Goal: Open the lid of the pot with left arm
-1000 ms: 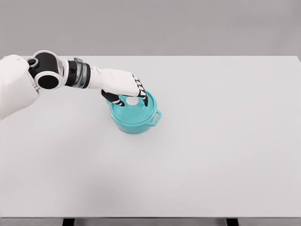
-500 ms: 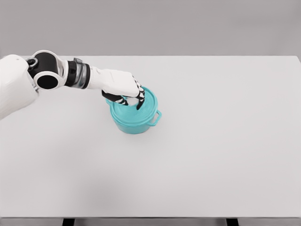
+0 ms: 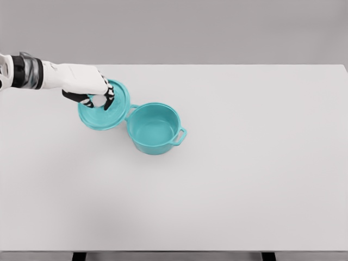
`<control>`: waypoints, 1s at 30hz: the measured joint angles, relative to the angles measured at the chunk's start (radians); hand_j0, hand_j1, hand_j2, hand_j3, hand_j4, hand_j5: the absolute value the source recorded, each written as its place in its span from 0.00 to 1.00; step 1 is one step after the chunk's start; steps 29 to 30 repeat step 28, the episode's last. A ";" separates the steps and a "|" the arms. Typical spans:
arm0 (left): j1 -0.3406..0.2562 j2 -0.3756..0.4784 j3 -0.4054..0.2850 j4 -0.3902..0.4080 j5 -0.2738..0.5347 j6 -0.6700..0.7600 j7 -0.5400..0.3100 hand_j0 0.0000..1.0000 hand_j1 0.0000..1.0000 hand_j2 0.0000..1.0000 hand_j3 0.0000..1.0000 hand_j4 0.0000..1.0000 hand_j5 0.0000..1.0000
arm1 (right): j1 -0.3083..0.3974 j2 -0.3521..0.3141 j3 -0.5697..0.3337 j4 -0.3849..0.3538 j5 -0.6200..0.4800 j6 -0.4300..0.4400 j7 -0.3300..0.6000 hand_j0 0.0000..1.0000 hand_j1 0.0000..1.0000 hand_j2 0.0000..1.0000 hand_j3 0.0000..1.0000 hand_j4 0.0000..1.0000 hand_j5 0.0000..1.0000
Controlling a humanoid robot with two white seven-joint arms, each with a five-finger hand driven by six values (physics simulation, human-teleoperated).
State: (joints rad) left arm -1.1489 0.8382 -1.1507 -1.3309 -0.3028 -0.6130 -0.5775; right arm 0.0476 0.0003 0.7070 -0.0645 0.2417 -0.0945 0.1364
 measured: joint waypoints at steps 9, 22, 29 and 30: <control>0.034 0.058 -0.002 0.007 -0.076 0.000 -0.001 0.86 0.86 0.86 0.86 0.86 0.86 | 0.000 0.000 0.000 0.000 0.000 0.000 0.000 1.00 1.00 1.00 1.00 1.00 1.00; 0.041 0.085 0.000 0.125 -0.069 0.001 0.003 1.00 1.00 1.00 1.00 1.00 1.00 | 0.000 0.000 0.000 0.000 0.000 0.000 0.000 1.00 1.00 1.00 1.00 1.00 1.00; 0.040 0.093 0.008 0.335 -0.007 0.000 0.007 1.00 1.00 1.00 1.00 1.00 1.00 | 0.000 0.000 0.000 0.000 0.000 0.000 0.000 1.00 1.00 1.00 1.00 1.00 1.00; 0.040 0.093 0.008 0.335 -0.007 0.000 0.007 1.00 1.00 1.00 1.00 1.00 1.00 | 0.000 0.000 0.000 0.000 0.000 0.000 0.000 1.00 1.00 1.00 1.00 1.00 1.00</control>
